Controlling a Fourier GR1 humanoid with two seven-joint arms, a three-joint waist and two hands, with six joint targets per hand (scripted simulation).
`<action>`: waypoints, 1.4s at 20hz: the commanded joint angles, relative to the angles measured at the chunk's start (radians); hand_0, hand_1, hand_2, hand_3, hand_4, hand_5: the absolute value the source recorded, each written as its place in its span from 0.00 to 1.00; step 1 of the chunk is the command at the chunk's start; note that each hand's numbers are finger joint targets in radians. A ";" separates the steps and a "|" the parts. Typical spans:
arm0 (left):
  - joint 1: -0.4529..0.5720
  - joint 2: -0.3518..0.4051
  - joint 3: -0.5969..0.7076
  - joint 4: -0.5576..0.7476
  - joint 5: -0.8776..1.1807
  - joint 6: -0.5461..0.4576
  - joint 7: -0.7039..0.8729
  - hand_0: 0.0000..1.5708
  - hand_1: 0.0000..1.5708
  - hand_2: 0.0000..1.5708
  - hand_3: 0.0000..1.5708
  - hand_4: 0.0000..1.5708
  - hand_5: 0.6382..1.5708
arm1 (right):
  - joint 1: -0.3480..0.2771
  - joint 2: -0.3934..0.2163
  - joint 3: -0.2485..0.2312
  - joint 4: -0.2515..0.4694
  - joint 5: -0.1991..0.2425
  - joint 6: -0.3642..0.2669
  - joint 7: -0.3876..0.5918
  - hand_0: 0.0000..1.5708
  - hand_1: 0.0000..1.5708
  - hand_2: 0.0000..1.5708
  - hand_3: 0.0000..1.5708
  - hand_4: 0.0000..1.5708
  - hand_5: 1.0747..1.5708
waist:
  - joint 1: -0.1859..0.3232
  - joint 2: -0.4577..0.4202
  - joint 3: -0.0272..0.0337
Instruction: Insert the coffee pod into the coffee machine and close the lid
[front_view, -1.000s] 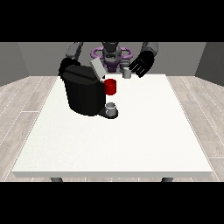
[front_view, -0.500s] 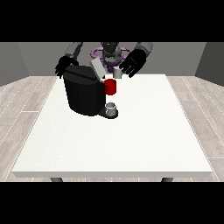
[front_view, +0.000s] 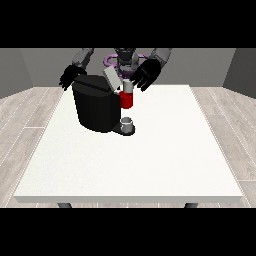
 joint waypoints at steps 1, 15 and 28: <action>-0.012 0.002 0.000 0.015 -0.013 0.005 0.013 0.82 0.82 0.84 0.78 0.32 1.00 | 0.034 0.002 0.011 -0.007 0.013 -0.001 -0.016 0.00 0.00 0.00 0.00 0.34 1.00 | -0.016 0.012 0.0000; -0.008 -0.073 -0.026 0.011 -0.038 0.022 0.018 0.76 0.76 0.81 0.76 0.32 1.00 | 0.040 0.009 -0.016 0.008 -0.009 -0.003 -0.041 0.00 0.00 0.00 0.00 0.33 1.00 | 0.010 0.004 0.0002; -0.019 -0.028 -0.010 0.030 -0.043 -0.009 -0.030 0.78 0.78 0.81 0.75 0.31 1.00 | 0.039 -0.011 -0.057 0.008 -0.035 0.005 -0.075 0.00 0.00 0.00 0.00 0.28 1.00 | 0.013 0.060 0.0001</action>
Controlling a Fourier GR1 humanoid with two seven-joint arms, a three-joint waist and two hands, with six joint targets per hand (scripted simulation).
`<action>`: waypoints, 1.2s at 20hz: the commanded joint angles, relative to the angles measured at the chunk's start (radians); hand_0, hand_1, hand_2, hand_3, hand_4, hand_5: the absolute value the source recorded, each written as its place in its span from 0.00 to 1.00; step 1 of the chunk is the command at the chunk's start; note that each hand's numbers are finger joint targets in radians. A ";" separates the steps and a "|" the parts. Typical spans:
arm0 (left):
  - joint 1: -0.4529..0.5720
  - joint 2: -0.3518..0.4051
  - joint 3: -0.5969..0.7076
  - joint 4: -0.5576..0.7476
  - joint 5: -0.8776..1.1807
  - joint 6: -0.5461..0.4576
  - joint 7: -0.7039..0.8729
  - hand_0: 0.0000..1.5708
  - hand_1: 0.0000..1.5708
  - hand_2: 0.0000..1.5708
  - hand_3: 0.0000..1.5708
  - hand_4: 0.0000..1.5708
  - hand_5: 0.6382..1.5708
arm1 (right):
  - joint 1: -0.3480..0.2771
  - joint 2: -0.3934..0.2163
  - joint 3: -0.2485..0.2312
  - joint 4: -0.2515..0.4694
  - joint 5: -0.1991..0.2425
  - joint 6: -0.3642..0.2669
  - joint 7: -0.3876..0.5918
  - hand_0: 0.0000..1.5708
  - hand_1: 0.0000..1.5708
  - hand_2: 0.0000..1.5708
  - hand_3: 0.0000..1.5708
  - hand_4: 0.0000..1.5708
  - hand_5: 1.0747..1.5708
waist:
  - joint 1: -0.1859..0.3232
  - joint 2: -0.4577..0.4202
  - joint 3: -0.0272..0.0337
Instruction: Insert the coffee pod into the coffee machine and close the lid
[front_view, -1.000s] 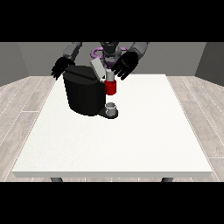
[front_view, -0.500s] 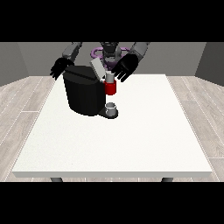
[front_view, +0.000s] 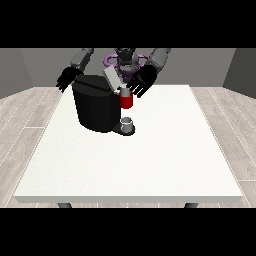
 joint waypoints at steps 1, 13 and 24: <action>-0.019 -0.029 0.009 0.021 0.004 0.005 0.030 0.78 0.78 0.81 0.74 0.31 1.00 | -0.042 -0.009 -0.001 -0.016 -0.009 0.008 0.030 0.00 0.00 0.00 0.00 0.28 1.00 | -0.016 0.016 -0.0001; -0.016 0.045 0.002 0.022 -0.031 -0.012 -0.031 0.67 0.67 0.71 0.60 0.25 1.00 | 0.024 0.013 0.027 -0.019 0.013 -0.001 -0.003 0.00 0.00 0.00 0.00 0.21 1.00 | -0.018 0.019 -0.0002; 0.015 -0.001 -0.069 0.003 -0.084 -0.045 -0.057 0.00 0.00 0.24 0.07 0.00 1.00 | -0.017 -0.024 -0.027 0.021 -0.021 0.012 0.018 0.00 0.00 0.00 0.00 0.29 1.00 | 0.030 -0.007 0.0002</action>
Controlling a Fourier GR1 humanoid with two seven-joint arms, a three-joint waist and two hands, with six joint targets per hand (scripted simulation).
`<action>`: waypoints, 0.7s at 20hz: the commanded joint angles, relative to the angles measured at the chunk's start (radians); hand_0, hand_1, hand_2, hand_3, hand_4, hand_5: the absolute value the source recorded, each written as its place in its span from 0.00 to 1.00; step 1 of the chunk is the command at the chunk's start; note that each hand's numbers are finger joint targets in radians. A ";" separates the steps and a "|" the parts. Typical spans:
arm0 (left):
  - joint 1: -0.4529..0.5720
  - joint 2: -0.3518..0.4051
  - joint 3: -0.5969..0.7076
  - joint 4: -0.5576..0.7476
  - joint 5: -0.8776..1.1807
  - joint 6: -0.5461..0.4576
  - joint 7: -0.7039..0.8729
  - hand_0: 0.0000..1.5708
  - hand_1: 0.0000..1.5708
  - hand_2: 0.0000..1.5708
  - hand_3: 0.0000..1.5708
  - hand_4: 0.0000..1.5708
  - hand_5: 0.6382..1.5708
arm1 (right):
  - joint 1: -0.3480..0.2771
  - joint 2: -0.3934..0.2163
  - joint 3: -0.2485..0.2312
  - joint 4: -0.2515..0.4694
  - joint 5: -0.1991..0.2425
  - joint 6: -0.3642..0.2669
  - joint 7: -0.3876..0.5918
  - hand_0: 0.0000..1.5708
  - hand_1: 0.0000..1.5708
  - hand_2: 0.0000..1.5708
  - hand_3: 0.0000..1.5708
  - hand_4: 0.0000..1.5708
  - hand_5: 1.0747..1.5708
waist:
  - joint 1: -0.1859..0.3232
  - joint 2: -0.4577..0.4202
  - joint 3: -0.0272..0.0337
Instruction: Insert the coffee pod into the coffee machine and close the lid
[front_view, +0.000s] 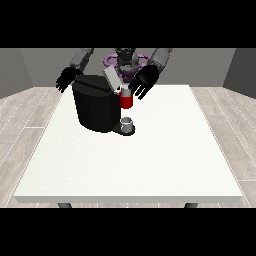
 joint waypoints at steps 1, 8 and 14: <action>0.029 -0.019 -0.050 0.003 -0.049 0.012 -0.022 0.00 0.00 0.00 0.00 0.00 1.00 | -0.009 -0.025 -0.013 0.005 -0.010 0.025 -0.015 0.00 0.00 0.00 0.00 0.30 1.00 | -0.011 0.029 -0.0012; 0.009 0.007 -0.056 -0.017 -0.055 -0.061 -0.041 0.00 0.00 0.00 0.00 0.00 1.00 | -0.017 0.023 -0.023 0.054 0.000 -0.040 -0.028 0.00 0.00 0.00 0.00 0.24 1.00 | 0.044 -0.005 -0.0011; 0.010 0.038 -0.019 -0.001 -0.039 -0.097 -0.019 0.00 0.00 0.00 0.00 0.00 1.00 | 0.078 0.037 0.024 0.049 0.034 -0.030 -0.057 0.00 0.00 0.00 0.00 0.25 1.00 | 0.027 -0.063 -0.0012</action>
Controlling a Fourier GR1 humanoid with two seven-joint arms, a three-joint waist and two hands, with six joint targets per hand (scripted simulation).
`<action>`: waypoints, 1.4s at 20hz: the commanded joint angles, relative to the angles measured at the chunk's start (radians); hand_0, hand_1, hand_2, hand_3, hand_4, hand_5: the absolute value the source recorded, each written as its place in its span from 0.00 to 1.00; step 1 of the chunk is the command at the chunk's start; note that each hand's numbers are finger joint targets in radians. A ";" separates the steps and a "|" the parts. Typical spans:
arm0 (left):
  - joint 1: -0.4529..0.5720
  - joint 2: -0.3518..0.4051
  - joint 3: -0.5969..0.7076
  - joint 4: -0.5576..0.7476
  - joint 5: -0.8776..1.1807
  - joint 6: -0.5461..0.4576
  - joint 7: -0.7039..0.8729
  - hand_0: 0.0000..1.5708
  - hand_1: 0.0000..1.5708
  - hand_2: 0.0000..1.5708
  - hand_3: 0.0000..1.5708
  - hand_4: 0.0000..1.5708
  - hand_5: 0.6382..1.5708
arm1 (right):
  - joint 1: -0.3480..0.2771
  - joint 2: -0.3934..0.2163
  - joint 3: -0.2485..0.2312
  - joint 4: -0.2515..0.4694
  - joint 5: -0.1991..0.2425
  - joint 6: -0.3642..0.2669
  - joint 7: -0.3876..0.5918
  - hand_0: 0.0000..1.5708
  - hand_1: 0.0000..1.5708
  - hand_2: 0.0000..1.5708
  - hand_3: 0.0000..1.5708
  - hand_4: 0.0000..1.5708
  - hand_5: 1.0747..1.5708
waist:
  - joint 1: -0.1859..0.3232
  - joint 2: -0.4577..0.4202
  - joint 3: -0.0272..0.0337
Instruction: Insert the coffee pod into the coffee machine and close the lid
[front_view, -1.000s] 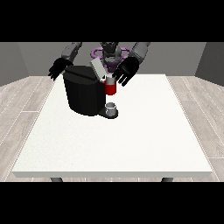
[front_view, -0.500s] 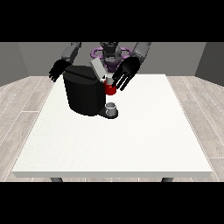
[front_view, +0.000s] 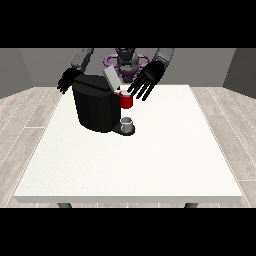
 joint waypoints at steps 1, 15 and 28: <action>0.009 -0.023 0.001 -0.002 -0.003 -0.012 0.030 0.00 0.00 0.00 0.00 0.00 1.00 | 0.000 0.022 -0.007 0.022 0.008 -0.039 -0.001 0.00 0.00 0.00 0.00 0.24 1.00 | 0.021 -0.028 -0.0003; 0.247 -0.241 0.207 -0.051 0.283 0.001 -0.032 0.00 0.00 0.00 0.00 0.16 1.00 | 0.174 -0.014 -0.065 0.070 -0.035 -0.004 -0.022 0.00 0.00 0.00 0.00 0.27 1.00 | 0.180 -0.281 -0.0019; 0.556 -0.377 0.299 -0.082 0.462 -0.035 -0.067 0.00 0.00 0.00 0.00 0.06 1.00 | 0.203 -0.114 -0.032 -0.063 -0.053 0.119 0.084 0.00 0.00 0.00 0.00 0.24 1.00 | 0.278 -0.515 -0.0014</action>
